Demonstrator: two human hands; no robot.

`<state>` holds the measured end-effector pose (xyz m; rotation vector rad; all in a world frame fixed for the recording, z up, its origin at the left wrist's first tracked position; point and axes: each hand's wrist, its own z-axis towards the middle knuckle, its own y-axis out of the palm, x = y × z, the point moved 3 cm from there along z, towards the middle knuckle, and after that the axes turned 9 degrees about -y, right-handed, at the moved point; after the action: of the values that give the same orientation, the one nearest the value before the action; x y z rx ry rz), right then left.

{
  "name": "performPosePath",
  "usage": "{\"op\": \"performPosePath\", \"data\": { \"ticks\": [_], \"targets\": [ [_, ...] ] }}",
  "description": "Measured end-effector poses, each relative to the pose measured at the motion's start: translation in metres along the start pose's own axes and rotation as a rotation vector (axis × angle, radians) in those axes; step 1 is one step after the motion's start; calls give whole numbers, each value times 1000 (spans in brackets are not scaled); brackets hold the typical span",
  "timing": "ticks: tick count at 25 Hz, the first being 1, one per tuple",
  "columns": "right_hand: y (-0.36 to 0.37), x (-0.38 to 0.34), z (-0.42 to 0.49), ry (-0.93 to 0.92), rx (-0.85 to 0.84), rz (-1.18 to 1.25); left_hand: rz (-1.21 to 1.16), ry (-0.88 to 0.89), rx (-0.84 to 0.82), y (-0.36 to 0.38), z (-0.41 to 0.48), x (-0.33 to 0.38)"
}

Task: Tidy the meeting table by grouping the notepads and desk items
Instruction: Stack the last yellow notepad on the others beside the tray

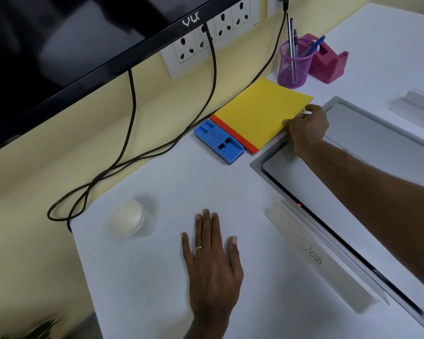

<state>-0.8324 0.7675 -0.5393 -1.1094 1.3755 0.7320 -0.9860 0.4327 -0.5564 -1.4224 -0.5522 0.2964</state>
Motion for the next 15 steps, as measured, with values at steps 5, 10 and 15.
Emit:
{"op": "performPosePath", "data": {
  "ticks": [5, 10, 15],
  "targets": [
    [0, 2, 6, -15, -6, -41, 2, 5, -3, 1, -2, -1],
    [1, 3, -2, -59, -27, -162, 8, 14, -3, 2, -3, -1],
    [2, -20, -40, -681, -276, -585, 23, 8, -6, 3, -3, -1]
  ]
}}
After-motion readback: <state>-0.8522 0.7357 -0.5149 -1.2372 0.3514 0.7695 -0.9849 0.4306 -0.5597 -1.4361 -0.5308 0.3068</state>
